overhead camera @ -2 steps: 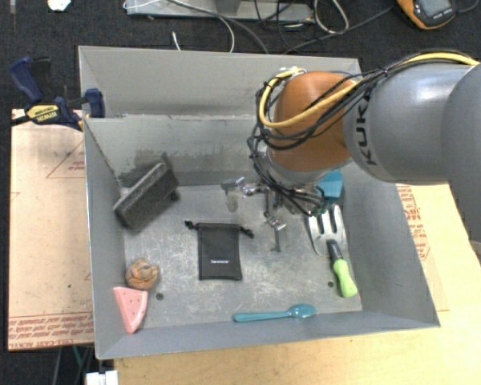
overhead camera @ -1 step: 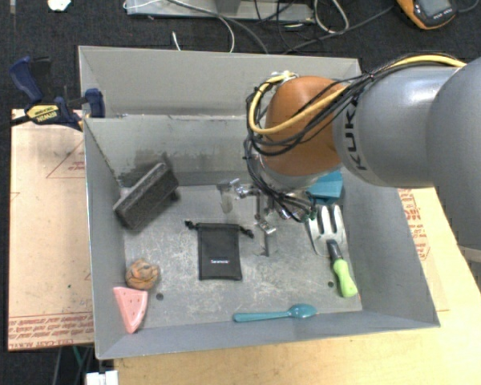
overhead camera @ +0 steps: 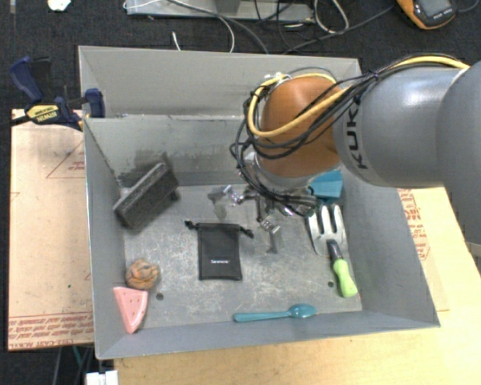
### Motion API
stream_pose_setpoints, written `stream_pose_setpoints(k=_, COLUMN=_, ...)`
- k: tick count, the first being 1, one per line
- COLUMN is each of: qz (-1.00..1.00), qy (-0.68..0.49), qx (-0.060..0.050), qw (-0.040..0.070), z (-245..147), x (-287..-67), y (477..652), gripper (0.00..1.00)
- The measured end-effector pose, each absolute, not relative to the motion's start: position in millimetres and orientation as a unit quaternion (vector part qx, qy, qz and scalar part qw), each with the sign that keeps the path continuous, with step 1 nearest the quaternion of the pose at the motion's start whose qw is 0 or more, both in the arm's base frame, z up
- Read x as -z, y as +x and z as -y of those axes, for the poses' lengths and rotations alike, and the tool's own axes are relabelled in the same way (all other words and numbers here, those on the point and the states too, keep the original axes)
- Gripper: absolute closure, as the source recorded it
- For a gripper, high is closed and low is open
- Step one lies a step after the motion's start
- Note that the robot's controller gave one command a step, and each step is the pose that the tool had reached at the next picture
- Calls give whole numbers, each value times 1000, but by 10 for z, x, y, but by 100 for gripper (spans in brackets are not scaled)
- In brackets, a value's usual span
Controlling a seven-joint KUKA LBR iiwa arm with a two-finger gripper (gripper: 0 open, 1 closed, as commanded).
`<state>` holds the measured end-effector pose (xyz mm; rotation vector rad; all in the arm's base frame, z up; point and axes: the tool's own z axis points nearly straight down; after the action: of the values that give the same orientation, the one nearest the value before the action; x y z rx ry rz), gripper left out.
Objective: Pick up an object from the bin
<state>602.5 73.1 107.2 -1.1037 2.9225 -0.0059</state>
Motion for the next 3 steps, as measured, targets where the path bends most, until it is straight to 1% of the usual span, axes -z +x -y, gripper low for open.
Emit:
stream_pose_setpoints(k=1, qz=-956, qy=-292, qx=1, qw=9, z=-854, x=-894, y=6087, gripper=0)
stream_pose_setpoints(k=2, qz=-942, qy=-335, qx=1, qw=9, z=-912, x=-842, y=6076, gripper=0)
stream_pose_setpoints(k=3, qz=-847, qy=-531, qx=2, qw=12, z=-962, x=-736, y=6074, gripper=100)
